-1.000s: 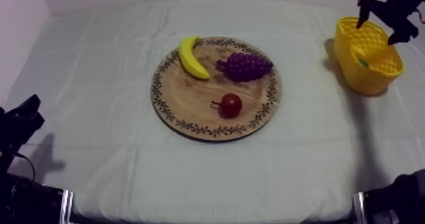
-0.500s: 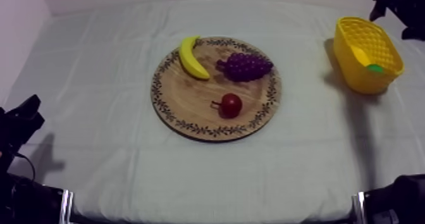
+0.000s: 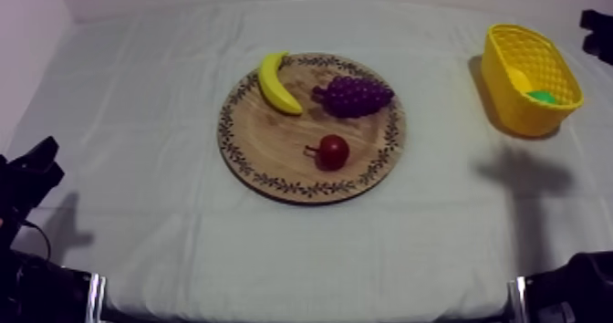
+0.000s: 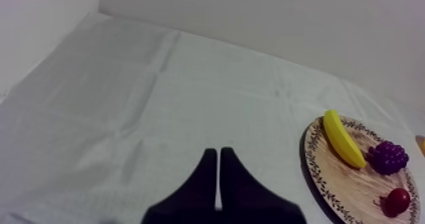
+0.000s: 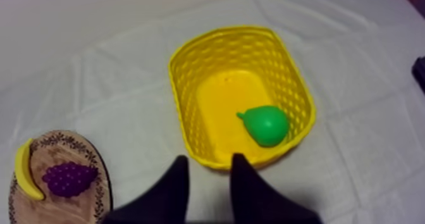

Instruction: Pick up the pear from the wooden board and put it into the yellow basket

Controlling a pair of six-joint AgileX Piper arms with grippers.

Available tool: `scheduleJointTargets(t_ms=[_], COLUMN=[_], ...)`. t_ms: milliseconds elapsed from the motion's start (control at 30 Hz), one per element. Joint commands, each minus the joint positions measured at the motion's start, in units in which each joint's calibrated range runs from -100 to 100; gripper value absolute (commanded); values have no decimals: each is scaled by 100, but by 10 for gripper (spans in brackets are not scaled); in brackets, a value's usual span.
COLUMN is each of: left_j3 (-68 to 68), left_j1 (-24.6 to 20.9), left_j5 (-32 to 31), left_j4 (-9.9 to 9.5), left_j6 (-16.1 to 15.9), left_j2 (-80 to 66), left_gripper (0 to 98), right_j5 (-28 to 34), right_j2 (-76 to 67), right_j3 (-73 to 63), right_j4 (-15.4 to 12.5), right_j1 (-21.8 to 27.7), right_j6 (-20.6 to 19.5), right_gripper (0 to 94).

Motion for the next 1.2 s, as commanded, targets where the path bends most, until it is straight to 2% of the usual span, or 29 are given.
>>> scheduleJointTargets(t_ms=[0, 367, 633, 833, 1000, 1167], left_j3=[5, 5, 5, 5, 5, 5], left_j1=[-1, -1, -1, -1, -1, -1], left_j5=[-1, -1, -1, -1, -1, -1], left_j4=[1, 1, 1, 1, 1, 1], left_j6=[1, -1, 1, 1, 2, 0], left_j2=[0, 0, 0, 0, 0, 0], left_gripper=[1, 1, 1, 1, 1, 1], right_j5=[-125, -70, -64, -314, -787, -1320], right_j2=[-1405, -4396, -4867, -4887, -4896, -4897], right_j3=[436, 2088, 3202, 4128, 4555, 4775], right_j4=[-103, -491, -582, -608, -622, -412], right_j1=[1, -48, -41, -48, -44, -107], right_j6=[225, 789, 924, 875, 757, 361], right_gripper=[49, 7, 6, 6, 6, 3])
